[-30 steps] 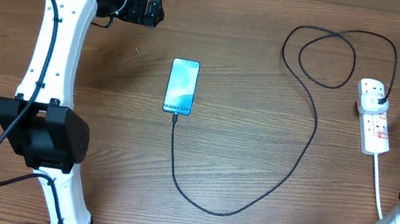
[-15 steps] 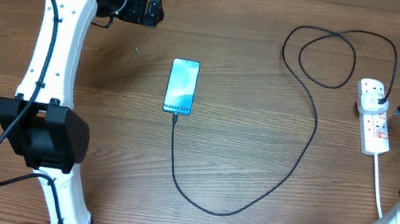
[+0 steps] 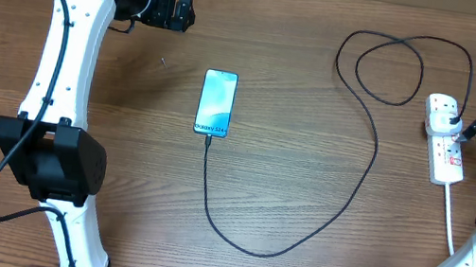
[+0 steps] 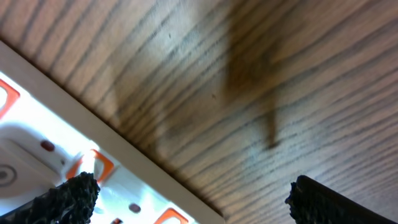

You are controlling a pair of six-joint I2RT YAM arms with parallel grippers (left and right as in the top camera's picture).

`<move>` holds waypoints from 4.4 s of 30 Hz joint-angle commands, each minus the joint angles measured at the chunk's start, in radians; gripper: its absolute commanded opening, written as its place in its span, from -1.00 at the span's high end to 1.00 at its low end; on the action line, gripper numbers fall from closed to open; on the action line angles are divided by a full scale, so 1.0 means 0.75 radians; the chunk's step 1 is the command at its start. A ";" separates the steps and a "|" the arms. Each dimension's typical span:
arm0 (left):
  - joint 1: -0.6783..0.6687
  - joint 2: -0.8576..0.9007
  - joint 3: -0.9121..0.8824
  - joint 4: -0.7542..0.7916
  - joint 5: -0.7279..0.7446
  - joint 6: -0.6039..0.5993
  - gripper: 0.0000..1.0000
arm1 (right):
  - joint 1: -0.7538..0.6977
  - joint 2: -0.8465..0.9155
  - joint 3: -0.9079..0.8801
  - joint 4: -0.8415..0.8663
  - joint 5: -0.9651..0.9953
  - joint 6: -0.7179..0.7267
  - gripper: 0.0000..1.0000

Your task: Plug charger to phone and switch on socket

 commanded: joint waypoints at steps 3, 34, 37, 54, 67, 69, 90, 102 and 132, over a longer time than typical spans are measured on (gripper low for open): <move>-0.005 0.009 -0.007 -0.001 -0.008 -0.008 -0.99 | 0.005 -0.004 -0.042 0.053 -0.034 0.039 -0.99; -0.005 0.009 -0.007 -0.001 -0.008 -0.008 -0.99 | 0.005 -0.005 -0.090 0.019 -0.171 -0.003 -1.00; -0.005 0.009 -0.007 -0.001 -0.008 -0.008 -1.00 | -0.010 -0.035 -0.058 -0.012 -0.171 0.046 -1.00; -0.005 0.009 -0.007 -0.001 -0.008 -0.008 -1.00 | -0.046 -0.881 -0.067 -0.334 -0.072 0.180 -1.00; -0.005 0.009 -0.007 -0.001 -0.008 -0.008 -1.00 | 0.420 -1.678 -0.631 -0.209 -0.123 0.187 -1.00; -0.005 0.009 -0.007 -0.001 -0.008 -0.008 -1.00 | 0.469 -1.792 -0.717 -0.194 -0.122 0.219 -1.00; -0.005 0.009 -0.007 -0.001 -0.008 -0.008 -1.00 | 0.506 -2.035 -0.874 -0.448 -0.331 0.249 -1.00; -0.005 0.009 -0.007 -0.001 -0.008 -0.008 -1.00 | 0.506 -2.036 -0.874 -0.446 -0.302 0.141 -1.00; -0.005 0.009 -0.007 -0.001 -0.008 -0.008 -0.99 | 0.667 -2.502 -1.352 0.189 -0.464 -0.059 -1.00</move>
